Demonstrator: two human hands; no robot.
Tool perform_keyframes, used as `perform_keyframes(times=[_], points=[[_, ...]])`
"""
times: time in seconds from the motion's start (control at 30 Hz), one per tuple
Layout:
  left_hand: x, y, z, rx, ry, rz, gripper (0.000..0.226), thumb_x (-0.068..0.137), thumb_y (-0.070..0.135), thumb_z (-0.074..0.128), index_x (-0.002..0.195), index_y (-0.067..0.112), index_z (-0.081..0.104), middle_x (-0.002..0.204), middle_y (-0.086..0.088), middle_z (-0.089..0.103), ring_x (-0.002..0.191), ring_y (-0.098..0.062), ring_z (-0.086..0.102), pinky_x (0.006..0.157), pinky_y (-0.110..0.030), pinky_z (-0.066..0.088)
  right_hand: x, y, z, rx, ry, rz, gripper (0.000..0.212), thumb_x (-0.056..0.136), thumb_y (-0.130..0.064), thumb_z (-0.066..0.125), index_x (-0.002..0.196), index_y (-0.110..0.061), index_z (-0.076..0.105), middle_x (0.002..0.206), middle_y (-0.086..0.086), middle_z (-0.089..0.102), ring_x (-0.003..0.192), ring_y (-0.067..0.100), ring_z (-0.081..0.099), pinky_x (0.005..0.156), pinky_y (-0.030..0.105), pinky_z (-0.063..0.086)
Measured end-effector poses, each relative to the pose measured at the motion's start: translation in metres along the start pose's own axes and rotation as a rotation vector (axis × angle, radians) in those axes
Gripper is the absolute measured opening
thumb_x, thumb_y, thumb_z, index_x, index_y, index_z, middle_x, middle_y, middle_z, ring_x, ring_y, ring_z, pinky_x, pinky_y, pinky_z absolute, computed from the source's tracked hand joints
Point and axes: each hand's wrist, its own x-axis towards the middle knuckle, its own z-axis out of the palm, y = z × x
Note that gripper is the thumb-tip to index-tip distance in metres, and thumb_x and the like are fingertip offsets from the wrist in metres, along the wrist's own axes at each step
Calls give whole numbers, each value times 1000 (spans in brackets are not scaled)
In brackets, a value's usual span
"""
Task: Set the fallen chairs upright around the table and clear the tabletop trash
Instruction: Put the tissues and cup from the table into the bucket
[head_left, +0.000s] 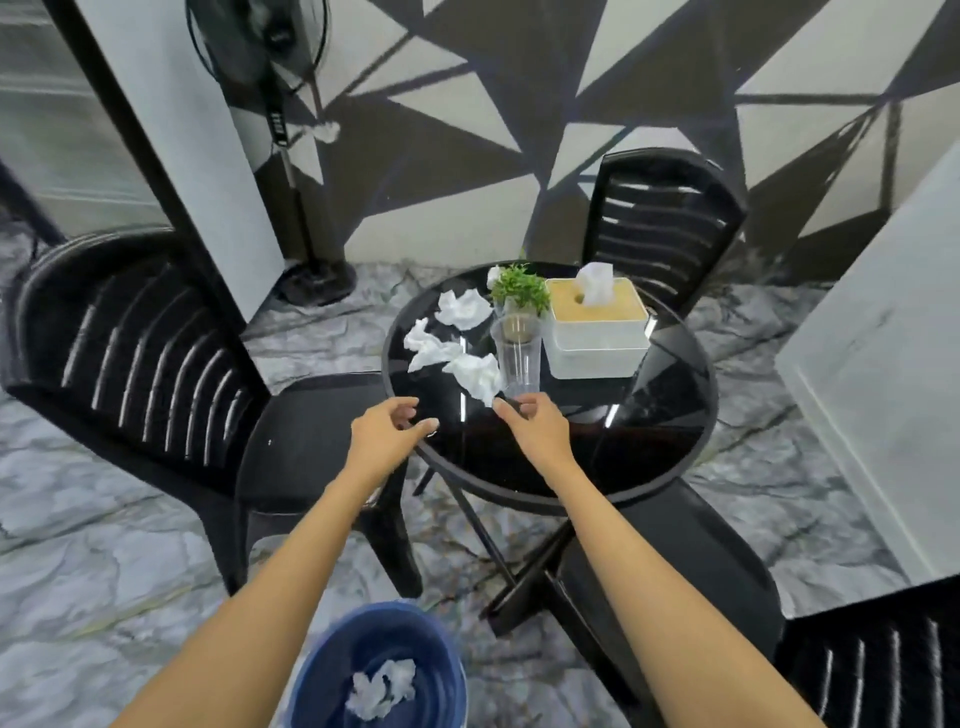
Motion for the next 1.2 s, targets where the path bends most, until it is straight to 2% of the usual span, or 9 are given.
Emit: perform_keyframes(times=[0.2,0.4,0.6,0.7,0.8,0.9,1.0,1.1,1.2], points=[[57,7,49,51,-41,4,49,83,36,66,125,13,57,130,-6,58,122,-19,52,105,-31,37,67,21,-7,-2,91,54,79,81,-50,65,138,-4,36,141,13,40,127,24,42,95,32,37],[116,8,93,136,15,98,49,82,24,67,127,11,53,136,-5,50,128,-18,44,100,-19,27,125,35,7,1,130,92,99,73,-63,64,145,-6,26,148,12,31,137,27,32,106,43,36],[157,-1,124,313,-115,115,77,78,27,70,143,11,32,153,-8,26,143,-21,22,114,-32,22,155,46,13,-141,159,107,98,70,-70,61,142,-10,32,142,7,42,132,25,38,105,47,37],[158,-15,133,412,-203,123,75,80,27,68,144,15,31,151,-7,32,140,-22,28,111,-34,30,159,51,12,-164,143,102,86,71,-65,64,135,-13,40,131,2,51,123,22,46,103,44,37],[150,-23,135,402,-85,175,50,87,21,60,135,19,47,138,-3,48,130,-20,40,93,-27,39,155,54,8,-69,129,118,78,73,-57,67,134,-14,43,123,1,52,114,18,52,101,43,42],[137,-18,125,329,-6,162,37,86,18,59,123,21,60,119,-2,62,113,-20,52,79,-26,40,142,50,6,17,100,93,74,75,-49,70,134,-14,43,117,-2,47,102,12,50,87,29,43],[117,-13,103,161,31,97,30,81,15,61,110,20,68,100,0,67,95,-16,60,82,-30,48,120,41,9,115,73,73,71,77,-44,71,135,-15,42,118,-1,45,100,9,47,80,21,39],[89,-22,74,91,90,45,32,80,14,64,112,15,67,109,-2,67,103,-17,59,90,-23,41,84,33,18,208,31,60,70,77,-39,72,136,-16,40,125,3,47,102,10,48,75,15,38],[51,-46,44,13,153,-43,30,79,11,65,109,13,68,109,-4,69,101,-17,60,88,-21,40,38,35,35,221,-50,30,73,77,-33,74,138,-17,38,126,4,45,104,12,49,83,20,40]])
